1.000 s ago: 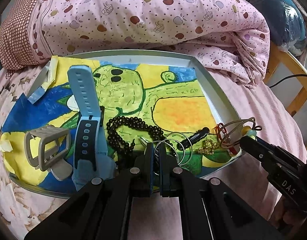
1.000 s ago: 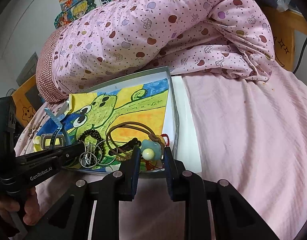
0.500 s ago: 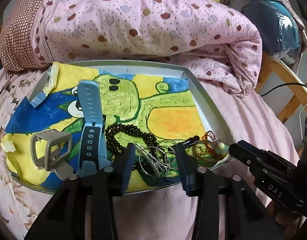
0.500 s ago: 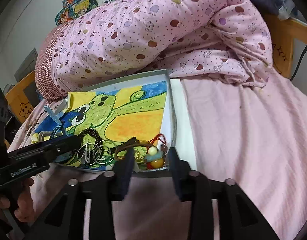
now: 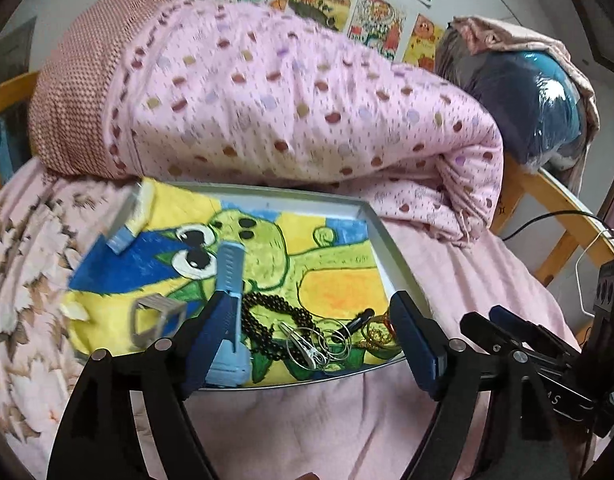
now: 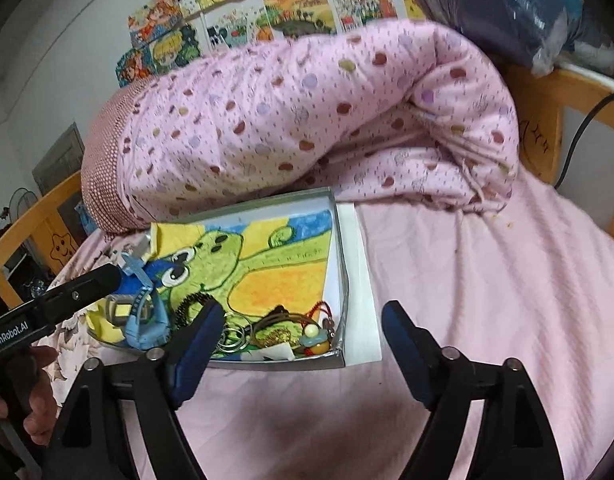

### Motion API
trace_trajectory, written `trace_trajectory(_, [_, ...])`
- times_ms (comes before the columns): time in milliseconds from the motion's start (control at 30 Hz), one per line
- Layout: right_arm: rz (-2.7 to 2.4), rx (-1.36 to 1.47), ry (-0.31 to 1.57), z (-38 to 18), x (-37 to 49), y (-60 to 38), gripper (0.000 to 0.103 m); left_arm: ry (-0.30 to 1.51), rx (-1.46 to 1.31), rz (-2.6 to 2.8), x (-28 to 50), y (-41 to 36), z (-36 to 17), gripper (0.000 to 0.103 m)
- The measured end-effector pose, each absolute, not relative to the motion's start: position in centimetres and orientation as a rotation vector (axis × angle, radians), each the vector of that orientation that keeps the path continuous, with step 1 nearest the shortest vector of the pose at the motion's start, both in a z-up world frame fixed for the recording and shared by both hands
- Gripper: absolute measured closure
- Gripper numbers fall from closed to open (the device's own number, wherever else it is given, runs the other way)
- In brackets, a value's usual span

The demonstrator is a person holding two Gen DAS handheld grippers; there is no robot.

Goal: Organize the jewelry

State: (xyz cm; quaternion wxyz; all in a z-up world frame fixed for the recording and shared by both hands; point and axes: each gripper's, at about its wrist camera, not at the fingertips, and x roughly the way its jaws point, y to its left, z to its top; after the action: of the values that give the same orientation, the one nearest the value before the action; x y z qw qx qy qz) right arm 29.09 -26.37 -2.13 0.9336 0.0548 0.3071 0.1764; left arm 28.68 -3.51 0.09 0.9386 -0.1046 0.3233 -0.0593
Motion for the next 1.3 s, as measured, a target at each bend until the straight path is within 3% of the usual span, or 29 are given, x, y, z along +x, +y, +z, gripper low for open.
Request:
trace_trajectory(100, [0.367,0.097,0.585,-1.0,28.1,-26.1,0.014,0.629,-0.186,-0.087,27.6,-3.4,1.2,0.021])
trace_trajectory(200, [0.375,0.095,0.542,0.2,27.0,-25.9,0.009,0.570,-0.170,-0.035,26.2,-3.1,2.2,0.004])
trace_trajectory(367, [0.383,0.096,0.458,2.1,24.9,-25.8,0.000,0.526,-0.173,-0.011,24.0,-2.1,3.6,0.004])
trace_trajectory(933, [0.347,0.071,0.315,6.0,15.9,-25.7,0.000,0.421,-0.143,0.038,14.3,0.5,6.8,0.002])
trace_trajectory(1300, [0.341,0.034,0.348,6.5,9.0,-25.3,0.000,0.410,-0.098,0.027,7.0,1.0,6.8,0.002])
